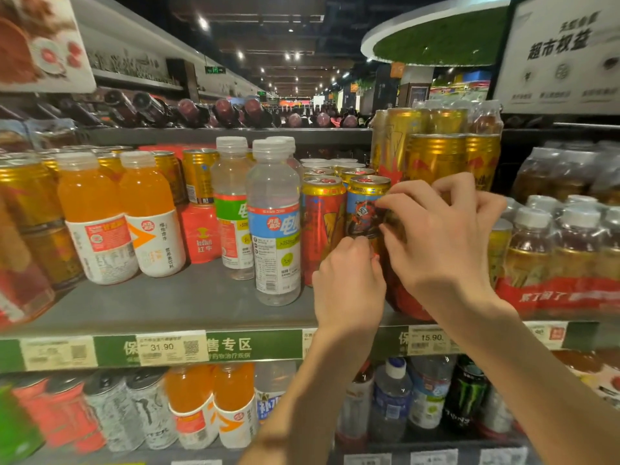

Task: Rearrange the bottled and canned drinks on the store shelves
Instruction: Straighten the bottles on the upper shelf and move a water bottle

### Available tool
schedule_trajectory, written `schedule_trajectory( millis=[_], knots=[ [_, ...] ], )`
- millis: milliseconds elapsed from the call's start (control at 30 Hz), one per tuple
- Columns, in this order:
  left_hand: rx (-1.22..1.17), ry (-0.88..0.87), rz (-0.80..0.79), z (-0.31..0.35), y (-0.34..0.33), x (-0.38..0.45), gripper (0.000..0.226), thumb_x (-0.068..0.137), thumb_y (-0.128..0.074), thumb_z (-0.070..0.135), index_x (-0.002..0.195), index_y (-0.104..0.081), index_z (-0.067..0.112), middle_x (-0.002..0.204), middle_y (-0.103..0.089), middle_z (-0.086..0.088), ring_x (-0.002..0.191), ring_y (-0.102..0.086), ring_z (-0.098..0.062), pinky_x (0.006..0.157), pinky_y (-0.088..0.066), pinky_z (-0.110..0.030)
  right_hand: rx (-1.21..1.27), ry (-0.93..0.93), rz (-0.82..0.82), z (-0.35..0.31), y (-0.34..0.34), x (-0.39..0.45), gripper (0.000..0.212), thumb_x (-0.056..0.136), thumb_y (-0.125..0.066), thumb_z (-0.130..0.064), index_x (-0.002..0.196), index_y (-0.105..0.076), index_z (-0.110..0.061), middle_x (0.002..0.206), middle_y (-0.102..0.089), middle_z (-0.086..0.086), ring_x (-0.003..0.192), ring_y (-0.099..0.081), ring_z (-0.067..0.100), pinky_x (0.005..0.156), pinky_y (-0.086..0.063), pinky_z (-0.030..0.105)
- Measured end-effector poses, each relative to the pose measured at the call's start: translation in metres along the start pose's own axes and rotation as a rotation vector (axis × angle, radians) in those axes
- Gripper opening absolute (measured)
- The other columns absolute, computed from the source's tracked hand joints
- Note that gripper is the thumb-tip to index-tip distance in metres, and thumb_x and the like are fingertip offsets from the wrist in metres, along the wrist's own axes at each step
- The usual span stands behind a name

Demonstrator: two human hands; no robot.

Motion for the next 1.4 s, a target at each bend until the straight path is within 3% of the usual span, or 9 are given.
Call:
schedule_trajectory(
  millis=[133,233,367,500,633,733,967,1233,1400],
  knots=[
    [-0.065,-0.034,-0.008,0.002,0.011,-0.01,0.015,0.1,-0.048,0.031,0.101,-0.06,0.023,0.107,-0.062,0.004,0.097,-0.061,-0.026,0.076,-0.045,-0.04,0.097,-0.01,-0.062,-0.01,0.002,-0.013,0.01,0.087,-0.072,-0.016,0.097,-0.074,-0.017,0.104,-0.071,-0.003,0.095,-0.038,0.015,0.078,-0.023,0.033],
    [-0.143,-0.094,0.001,0.0,0.034,-0.019,0.012,0.095,-0.055,0.03,0.102,-0.063,0.025,0.103,-0.062,0.007,0.094,-0.059,-0.02,0.074,-0.045,-0.035,0.254,-0.174,-0.185,-0.012,-0.005,-0.023,0.013,0.091,-0.066,-0.027,0.102,-0.072,-0.025,0.102,-0.067,-0.011,0.096,-0.038,0.003,0.081,-0.03,0.025],
    [-0.189,-0.242,0.117,-0.023,0.083,-0.037,0.016,0.087,-0.062,0.024,0.102,-0.066,0.023,0.1,-0.064,0.01,0.09,-0.058,-0.014,0.073,-0.051,-0.038,0.541,-0.352,-0.193,-0.034,-0.01,-0.031,0.019,0.087,-0.064,-0.041,0.102,-0.071,-0.032,0.095,-0.064,-0.02,0.095,-0.059,0.009,0.082,-0.05,0.033],
    [0.024,-0.308,0.244,-0.059,0.133,-0.056,0.015,0.092,-0.058,0.029,0.1,-0.068,0.021,0.1,-0.066,0.009,0.095,-0.06,-0.016,0.067,-0.054,-0.039,0.612,-0.35,-0.294,-0.086,-0.024,-0.03,0.038,0.083,-0.052,-0.058,0.105,-0.071,-0.034,0.099,-0.069,-0.018,0.096,-0.063,0.01,0.084,-0.054,0.039],
    [0.137,-0.271,0.291,-0.11,0.174,-0.072,0.02,0.093,-0.056,0.034,0.1,-0.07,0.022,0.099,-0.067,0.009,0.094,-0.063,-0.015,0.071,-0.054,-0.034,0.642,-0.34,-0.336,-0.135,-0.033,-0.029,0.036,0.088,-0.062,-0.05,0.114,-0.072,-0.029,0.103,-0.067,-0.015,0.093,-0.058,0.007,0.084,-0.046,0.029],
    [0.184,-0.216,0.31,-0.152,0.199,-0.082,0.027,0.091,-0.059,0.034,0.108,-0.072,0.017,0.104,-0.068,0.006,0.099,-0.062,-0.015,0.076,-0.053,-0.031,0.68,-0.335,-0.387,-0.17,-0.039,-0.031,0.034,0.089,-0.066,-0.042,0.121,-0.069,-0.031,0.111,-0.065,-0.02,0.106,-0.057,0.004,0.092,-0.04,0.022],
    [0.304,-0.111,0.209,-0.224,0.224,-0.093,0.039,0.089,-0.057,0.039,0.117,-0.067,0.015,0.109,-0.063,0.004,0.104,-0.059,-0.02,0.077,-0.053,-0.035,0.752,-0.33,-0.462,-0.24,-0.052,-0.032,0.036,0.088,-0.068,-0.04,0.123,-0.065,-0.036,0.105,-0.06,-0.026,0.1,-0.055,-0.001,0.094,-0.045,0.024],
    [0.328,-0.064,0.203,-0.252,0.24,-0.085,0.037,0.09,-0.064,0.038,0.119,-0.066,0.016,0.109,-0.062,0.006,0.104,-0.059,-0.018,0.076,-0.055,-0.036,0.735,-0.269,-0.564,-0.282,-0.073,-0.012,0.041,0.089,-0.067,-0.042,0.129,-0.058,-0.037,0.118,-0.061,-0.02,0.111,-0.056,0.005,0.098,-0.049,0.036],
    [0.352,-0.071,0.225,-0.251,0.246,-0.076,0.032,0.09,-0.063,0.038,0.116,-0.065,0.019,0.107,-0.063,0.006,0.101,-0.061,-0.018,0.074,-0.056,-0.036,0.811,-0.218,-0.532,-0.295,-0.089,0.015,0.048,0.09,-0.07,-0.037,0.135,-0.056,-0.031,0.13,-0.061,-0.014,0.111,-0.057,0.006,0.095,-0.05,0.032]
  ],
)
Point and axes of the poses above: each hand's wrist, its own x-axis towards the middle knuckle, its own y-axis out of the back of the hand, z = x × y, the point moved 9 cm from there along x, towards the middle knuckle
